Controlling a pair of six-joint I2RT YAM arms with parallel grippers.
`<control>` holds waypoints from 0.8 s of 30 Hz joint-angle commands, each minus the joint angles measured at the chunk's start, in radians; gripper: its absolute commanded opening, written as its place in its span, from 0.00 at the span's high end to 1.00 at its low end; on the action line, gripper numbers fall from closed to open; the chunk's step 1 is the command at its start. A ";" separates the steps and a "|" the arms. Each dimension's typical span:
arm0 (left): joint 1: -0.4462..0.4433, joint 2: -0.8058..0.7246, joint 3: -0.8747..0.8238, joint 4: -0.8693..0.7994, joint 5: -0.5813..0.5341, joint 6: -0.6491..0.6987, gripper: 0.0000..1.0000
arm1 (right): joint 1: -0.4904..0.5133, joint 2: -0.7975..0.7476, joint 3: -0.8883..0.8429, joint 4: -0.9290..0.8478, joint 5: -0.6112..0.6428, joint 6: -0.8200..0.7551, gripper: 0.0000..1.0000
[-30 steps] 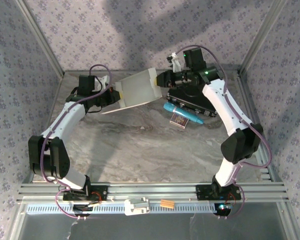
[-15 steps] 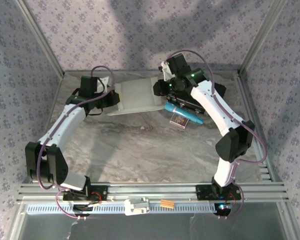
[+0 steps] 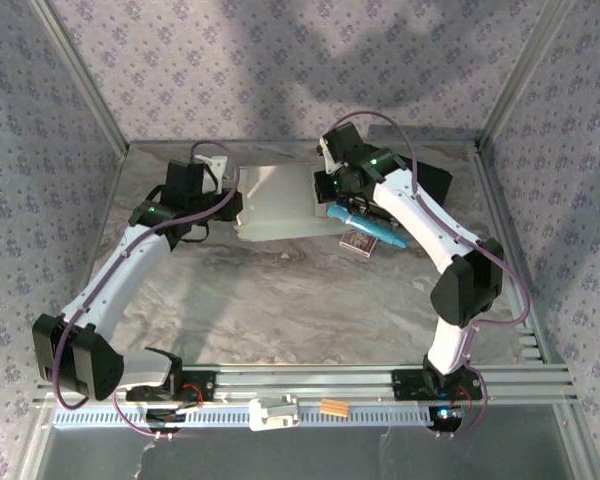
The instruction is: Fold the paper box
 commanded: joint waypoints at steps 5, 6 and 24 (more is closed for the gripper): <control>-0.126 -0.036 -0.013 0.065 0.045 0.057 1.00 | 0.109 -0.095 -0.106 0.161 -0.018 0.017 1.00; -0.134 -0.038 -0.019 0.068 0.024 0.057 1.00 | 0.109 -0.103 -0.123 0.176 -0.019 0.018 1.00; -0.173 -0.022 -0.477 0.245 -0.210 -0.210 1.00 | 0.155 0.156 -0.228 0.102 -0.041 0.185 1.00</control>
